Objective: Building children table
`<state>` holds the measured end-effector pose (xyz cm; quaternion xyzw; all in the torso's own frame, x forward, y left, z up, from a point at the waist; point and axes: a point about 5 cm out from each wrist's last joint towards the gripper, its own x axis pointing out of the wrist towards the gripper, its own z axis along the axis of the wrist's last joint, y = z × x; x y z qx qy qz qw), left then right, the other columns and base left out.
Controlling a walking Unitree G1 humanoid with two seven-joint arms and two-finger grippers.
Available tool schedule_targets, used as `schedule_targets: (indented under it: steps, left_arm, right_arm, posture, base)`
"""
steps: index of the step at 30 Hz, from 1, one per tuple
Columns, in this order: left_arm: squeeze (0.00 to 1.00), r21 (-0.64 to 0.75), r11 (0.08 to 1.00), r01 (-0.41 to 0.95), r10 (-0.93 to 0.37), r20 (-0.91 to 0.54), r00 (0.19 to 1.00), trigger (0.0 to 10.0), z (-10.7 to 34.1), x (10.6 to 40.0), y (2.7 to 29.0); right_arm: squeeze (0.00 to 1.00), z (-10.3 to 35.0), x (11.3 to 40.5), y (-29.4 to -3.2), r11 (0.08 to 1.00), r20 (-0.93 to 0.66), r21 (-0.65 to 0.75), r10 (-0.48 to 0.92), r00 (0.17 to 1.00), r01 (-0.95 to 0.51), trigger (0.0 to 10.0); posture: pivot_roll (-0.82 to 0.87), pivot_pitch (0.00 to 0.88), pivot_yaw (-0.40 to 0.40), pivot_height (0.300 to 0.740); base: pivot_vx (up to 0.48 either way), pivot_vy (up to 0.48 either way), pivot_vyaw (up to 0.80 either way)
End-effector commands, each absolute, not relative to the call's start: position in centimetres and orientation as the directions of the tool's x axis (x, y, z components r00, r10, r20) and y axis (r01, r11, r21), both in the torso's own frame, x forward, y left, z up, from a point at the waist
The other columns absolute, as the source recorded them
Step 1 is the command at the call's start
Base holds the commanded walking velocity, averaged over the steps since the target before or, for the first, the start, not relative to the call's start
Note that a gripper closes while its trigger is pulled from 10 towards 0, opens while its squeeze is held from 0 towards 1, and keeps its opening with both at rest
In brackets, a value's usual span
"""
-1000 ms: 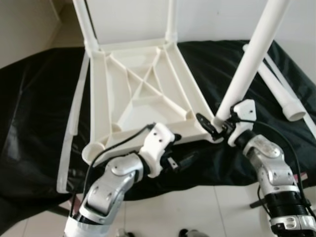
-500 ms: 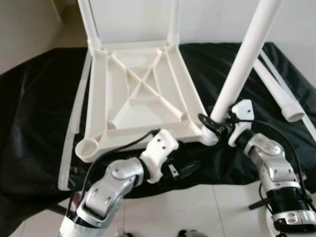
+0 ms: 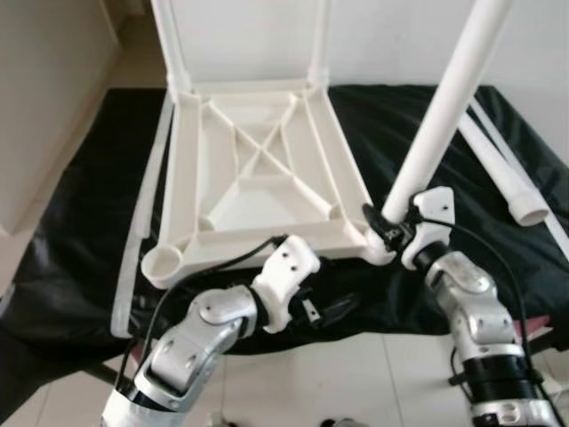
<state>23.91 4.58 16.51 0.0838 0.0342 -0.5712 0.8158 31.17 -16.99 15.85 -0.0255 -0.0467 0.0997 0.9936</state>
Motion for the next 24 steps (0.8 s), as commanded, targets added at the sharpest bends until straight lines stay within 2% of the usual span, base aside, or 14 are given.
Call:
schedule_targets:
  steps: [1,5,8,11,15,24]
  left_arm:
    - [0.00,0.097,0.232,0.968,-0.956,-0.160,0.245,10.0,16.5,23.5,4.3]
    - [0.00,0.095,0.241,0.966,-0.954,-0.162,0.254,10.0,16.5,23.8,4.4]
    - [0.00,0.092,0.235,0.968,-0.956,-0.158,0.247,10.0,16.8,23.9,4.5]
    - [0.00,0.092,0.229,0.969,-0.958,-0.158,0.241,10.0,16.9,24.0,4.8]
    - [0.00,0.090,0.220,0.971,-0.958,-0.167,0.233,10.0,16.7,23.9,4.8]
    - [0.00,0.100,0.211,0.972,-0.962,-0.156,0.225,10.0,17.2,24.4,4.5]
  right_arm:
    - [0.00,13.5,30.6,-18.2,0.995,-0.025,-0.061,0.076,0.997,-0.077,10.0]
    - [0.00,12.9,30.0,-17.8,0.998,-0.043,-0.056,-0.011,0.999,0.009,10.0]
    - [0.00,11.9,28.9,-17.0,0.976,-0.075,-0.027,-0.216,0.973,0.215,10.0]
    - [0.00,11.8,28.4,-16.2,0.934,-0.086,0.034,-0.353,0.932,0.357,10.0]
    - [0.00,12.4,28.5,-15.6,0.936,-0.064,0.098,-0.332,0.941,0.337,10.0]
    - [0.00,13.3,28.3,-16.4,0.934,-0.002,0.083,-0.349,0.937,0.348,10.0]
  posture:
    - [-0.06,0.083,-0.008,0.740]
    - [-0.06,0.078,-0.002,0.740]
    - [-0.06,0.079,0.008,0.740]
    - [-0.07,0.088,0.024,0.740]
    - [-0.07,0.092,0.039,0.740]
    - [-0.09,0.090,0.063,0.740]
  base:
    - [0.000,0.000,0.00]
    - [0.000,0.000,0.00]
    - [0.000,0.000,0.00]
    - [0.000,0.000,0.00]
    - [0.000,0.000,0.00]
    - [0.000,0.000,0.00]
